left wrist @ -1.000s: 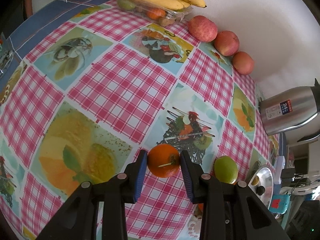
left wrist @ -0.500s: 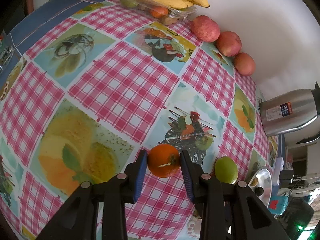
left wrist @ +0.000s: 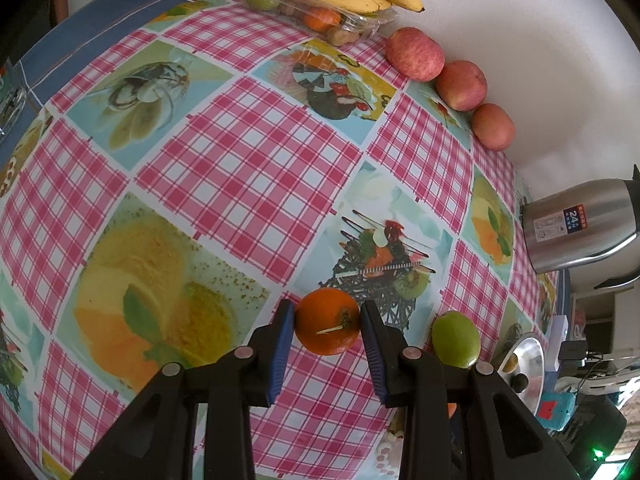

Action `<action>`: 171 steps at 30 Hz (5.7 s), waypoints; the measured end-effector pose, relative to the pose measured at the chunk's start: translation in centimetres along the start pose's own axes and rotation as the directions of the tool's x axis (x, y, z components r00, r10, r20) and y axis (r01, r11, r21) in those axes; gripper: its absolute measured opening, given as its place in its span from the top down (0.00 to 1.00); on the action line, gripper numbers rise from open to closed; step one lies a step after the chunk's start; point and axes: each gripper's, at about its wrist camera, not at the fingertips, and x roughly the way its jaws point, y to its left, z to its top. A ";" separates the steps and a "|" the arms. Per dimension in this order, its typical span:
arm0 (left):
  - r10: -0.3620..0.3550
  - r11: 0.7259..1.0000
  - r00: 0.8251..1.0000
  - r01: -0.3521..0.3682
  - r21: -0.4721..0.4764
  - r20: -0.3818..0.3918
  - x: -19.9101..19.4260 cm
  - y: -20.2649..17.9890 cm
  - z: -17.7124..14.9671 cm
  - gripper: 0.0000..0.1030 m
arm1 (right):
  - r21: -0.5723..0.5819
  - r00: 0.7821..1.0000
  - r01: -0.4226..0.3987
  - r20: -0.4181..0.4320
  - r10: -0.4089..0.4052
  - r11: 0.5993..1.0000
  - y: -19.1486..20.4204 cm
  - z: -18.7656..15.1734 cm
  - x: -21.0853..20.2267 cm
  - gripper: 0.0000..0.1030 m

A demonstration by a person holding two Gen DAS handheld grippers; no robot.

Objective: Organize fruits
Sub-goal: 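Lift both held oranges up from the cluster, then carry both held oranges over the steel plate, then open both tools to drop the oranges into the steel plate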

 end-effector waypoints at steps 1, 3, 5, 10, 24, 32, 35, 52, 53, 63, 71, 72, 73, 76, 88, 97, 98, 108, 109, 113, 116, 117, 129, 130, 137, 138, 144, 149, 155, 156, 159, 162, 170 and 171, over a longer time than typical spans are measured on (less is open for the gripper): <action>0.000 1.000 1.000 0.000 0.001 -0.001 0.0 0.0 0.0 0.65 | 0.004 1.000 0.004 0.002 -0.004 1.000 -0.1 0.0 0.0 0.52; 0.001 1.000 1.000 -0.001 0.001 -0.001 0.0 0.0 0.0 0.65 | 0.017 1.000 0.008 0.005 -0.008 1.000 -0.4 0.1 0.0 0.58; 0.001 1.000 1.000 -0.001 0.000 -0.001 0.1 0.0 0.0 0.65 | 0.024 1.000 0.007 0.010 -0.007 1.000 -0.7 0.1 -0.1 0.61; 0.001 1.000 1.000 -0.001 0.000 0.000 0.1 0.0 0.1 0.65 | 0.018 1.000 0.000 0.017 0.000 1.000 -0.4 0.0 -0.1 0.61; -0.050 0.998 0.997 0.048 0.035 0.064 -2.7 -1.3 0.5 0.65 | 0.025 0.982 -0.054 0.181 0.049 0.998 -0.3 0.9 -6.2 0.61; -0.054 0.996 0.995 0.048 0.077 0.079 -3.5 -2.6 -0.1 0.65 | 0.041 0.976 -0.027 0.217 0.018 0.999 -1.4 1.0 -7.9 0.61; -0.056 0.994 0.996 0.049 0.099 0.075 -3.4 -3.4 -0.5 0.65 | 0.065 0.979 -0.008 0.203 -0.005 0.998 -2.0 1.1 -7.6 0.61; -0.101 0.954 0.995 0.095 0.284 0.007 -2.5 -9.7 -4.6 0.65 | 0.280 0.960 0.176 0.166 -0.228 0.944 -10.6 0.2 -8.4 0.61; -0.105 0.950 0.994 0.100 0.296 0.001 -2.5 -10.1 -4.9 0.65 | 0.296 0.958 0.180 0.165 -0.236 0.938 -11.2 0.0 -8.5 0.61; -0.138 0.884 0.987 0.159 0.440 -0.080 -1.8 -15.1 -9.5 0.65 | 0.455 0.926 0.241 0.156 -0.343 0.857 -16.7 -1.5 -10.7 0.61; -0.122 0.827 0.983 0.178 0.534 -0.138 -0.4 -17.9 -13.2 0.65 | 0.482 0.910 0.247 0.183 -0.372 0.840 -18.2 -2.1 -11.4 0.61; -0.117 0.822 0.983 0.176 0.542 -0.141 -0.2 -18.1 -13.5 0.65 | 0.480 0.912 0.250 0.174 -0.370 0.841 -18.3 -2.1 -11.1 0.61; -0.112 0.817 0.984 0.172 0.551 -0.141 0.0 -18.3 -13.7 0.65 | 0.481 0.916 0.249 0.165 -0.365 0.841 -18.5 -2.2 -10.8 0.61; -0.096 0.808 0.984 0.163 0.566 -0.147 0.7 -18.5 -14.3 0.65 | 0.487 0.923 0.247 0.145 -0.356 0.838 -19.0 -2.4 -10.1 0.61; -0.056 0.827 0.985 0.136 0.545 -0.162 2.5 -17.7 -14.1 0.65 | 0.478 0.931 0.259 0.108 -0.349 0.839 -19.1 -2.6 -8.7 0.61; -0.053 0.825 0.984 0.138 0.547 -0.168 2.8 -17.9 -14.1 0.65 | 0.461 0.931 0.278 0.086 -0.355 0.842 -18.9 -2.3 -8.2 0.61; -0.053 0.826 0.984 0.137 0.547 -0.168 2.8 -17.9 -14.1 0.65 | 0.460 0.931 0.280 0.085 -0.356 0.843 -18.9 -2.3 -8.2 0.61; -0.048 0.826 0.984 0.137 0.547 -0.174 3.0 -17.9 -14.1 0.64 | 0.445 0.930 0.287 0.083 -0.358 0.848 -18.8 -2.1 -8.0 0.61; -0.048 0.826 0.983 0.138 0.547 -0.175 3.0 -17.9 -14.1 0.64 | 0.443 0.930 0.286 0.084 -0.357 0.849 -18.8 -2.1 -8.0 0.61; -0.046 0.826 0.983 0.137 0.546 -0.177 3.0 -17.9 -14.1 0.64 | 0.439 0.931 0.284 0.086 -0.355 0.852 -18.8 -2.1 -8.0 0.61; -0.043 0.826 0.983 0.136 0.546 -0.180 3.1 -18.0 -14.1 0.63 | 0.437 0.931 0.285 0.086 -0.355 0.853 -18.8 -2.1 -8.0 0.61; -0.042 0.826 0.983 0.135 0.547 -0.180 3.1 -18.0 -14.1 0.63 | 0.436 0.931 0.286 0.085 -0.355 0.853 -18.8 -2.0 -8.0 0.61; -0.030 0.827 0.981 0.133 0.546 -0.193 3.6 -18.0 -14.3 0.60 | 0.430 0.930 0.299 0.070 -0.362 0.852 -18.9 -1.9 -7.5 0.60; -0.031 0.826 0.981 0.133 0.548 -0.192 3.5 -18.0 -14.3 0.58 | 0.429 0.928 0.300 0.074 -0.364 0.852 -18.9 -1.9 -7.6 0.58; -0.054 0.820 0.983 0.143 0.555 -0.173 2.2 -18.0 -13.9 0.57 | 0.434 0.923 0.291 0.108 -0.370 0.853 -18.3 -1.8 -9.0 0.50; -0.057 0.819 0.985 0.141 0.556 -0.166 1.9 -18.0 -13.7 0.57 | 0.431 0.920 0.288 0.123 -0.372 0.855 -18.1 -1.7 -9.5 0.50; -0.061 0.848 0.990 0.117 0.517 -0.124 0.7 -16.7 -12.0 0.57 | 0.413 0.913 0.279 0.167 -0.373 0.867 -17.0 -1.3 -11.0 0.50; -0.045 0.890 0.997 0.067 0.451 -0.059 -0.4 -14.4 -9.4 0.57 | 0.386 0.923 0.273 0.155 -0.353 0.881 -16.0 -1.2 -10.5 0.50; -0.009 0.931 1.000 0.005 0.365 0.011 -1.2 -11.2 -6.5 0.57 | 0.319 0.928 0.284 0.147 -0.343 0.904 -13.9 -1.1 -9.6 0.50; -0.001 0.936 1.000 -0.006 0.353 0.021 -1.3 -10.8 -6.1 0.57 | 0.304 0.930 0.284 0.146 -0.339 0.910 -13.5 -1.0 -9.5 0.50; 0.011 0.949 0.999 -0.020 0.316 0.030 -1.3 -9.5 -5.3 0.57 | 0.264 0.932 0.285 0.147 -0.330 0.921 -12.4 -0.7 -9.2 0.50; 0.015 0.954 1.000 -0.021 0.300 0.025 -1.1 -9.2 -5.1 0.57 | 0.232 0.935 0.286 0.145 -0.324 0.930 -11.5 -0.6 -8.9 0.50; 0.032 0.952 0.999 -0.034 0.306 0.013 -0.7 -9.3 -5.3 0.52 | 0.201 0.939 0.285 0.138 -0.315 0.937 -10.7 -0.5 -8.5 0.48; 0.039 0.951 0.999 -0.040 0.306 0.011 -0.5 -9.3 -5.3 0.50 | 0.199 0.941 0.283 0.135 -0.312 0.938 -10.7 -0.6 -8.4 0.43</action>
